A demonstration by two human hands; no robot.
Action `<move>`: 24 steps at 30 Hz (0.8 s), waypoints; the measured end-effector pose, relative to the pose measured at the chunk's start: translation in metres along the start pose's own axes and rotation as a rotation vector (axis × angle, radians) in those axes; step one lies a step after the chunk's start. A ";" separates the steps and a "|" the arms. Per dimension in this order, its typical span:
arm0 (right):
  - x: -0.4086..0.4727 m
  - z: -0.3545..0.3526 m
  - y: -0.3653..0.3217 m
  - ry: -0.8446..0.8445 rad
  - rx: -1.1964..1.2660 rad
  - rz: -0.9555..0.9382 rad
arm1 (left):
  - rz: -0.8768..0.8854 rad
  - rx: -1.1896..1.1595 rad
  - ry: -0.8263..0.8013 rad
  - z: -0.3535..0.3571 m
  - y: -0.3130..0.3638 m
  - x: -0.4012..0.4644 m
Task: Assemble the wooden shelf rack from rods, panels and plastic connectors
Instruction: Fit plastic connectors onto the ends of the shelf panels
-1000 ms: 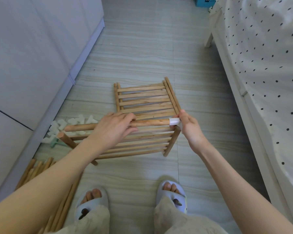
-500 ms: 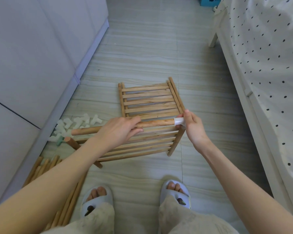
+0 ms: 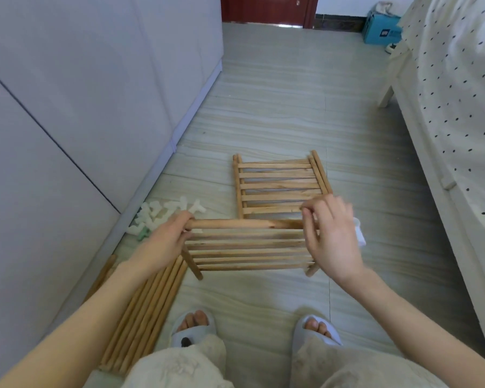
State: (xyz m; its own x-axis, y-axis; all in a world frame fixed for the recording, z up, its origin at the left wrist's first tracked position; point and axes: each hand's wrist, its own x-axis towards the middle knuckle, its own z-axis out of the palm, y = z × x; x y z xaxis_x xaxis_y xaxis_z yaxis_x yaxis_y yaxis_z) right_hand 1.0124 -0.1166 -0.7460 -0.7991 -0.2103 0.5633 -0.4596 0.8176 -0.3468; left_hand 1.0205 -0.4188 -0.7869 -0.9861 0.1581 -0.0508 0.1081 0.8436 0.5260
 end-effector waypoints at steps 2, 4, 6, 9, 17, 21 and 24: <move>-0.006 0.012 -0.021 -0.313 0.138 -0.221 | -0.023 -0.071 0.038 0.004 0.000 0.001; -0.010 0.030 -0.028 -0.574 0.115 -0.376 | -0.025 -0.127 0.049 0.006 0.000 0.006; -0.007 0.049 -0.025 -0.652 0.054 -0.426 | 0.010 -0.178 0.030 0.006 0.000 0.011; 0.005 0.077 -0.020 -0.678 -0.050 -0.370 | 0.053 -0.246 0.037 0.006 0.000 0.022; 0.046 0.130 -0.002 -0.640 -0.160 -0.241 | 0.045 -0.514 0.074 0.017 -0.011 0.055; 0.054 0.125 0.002 -0.513 -0.113 -0.227 | -0.217 -0.589 0.234 0.039 -0.057 0.061; 0.060 0.129 0.010 -0.525 -0.118 -0.180 | -0.419 -0.298 0.115 0.074 -0.101 0.063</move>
State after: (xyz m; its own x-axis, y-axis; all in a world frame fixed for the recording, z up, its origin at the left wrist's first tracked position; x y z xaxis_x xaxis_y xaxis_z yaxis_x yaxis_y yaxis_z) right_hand 0.9093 -0.1903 -0.8125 -0.8116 -0.5655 0.1465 -0.5840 0.7924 -0.1764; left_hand 0.9563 -0.4563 -0.9063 -0.9464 -0.2330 -0.2236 -0.3223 0.6375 0.6998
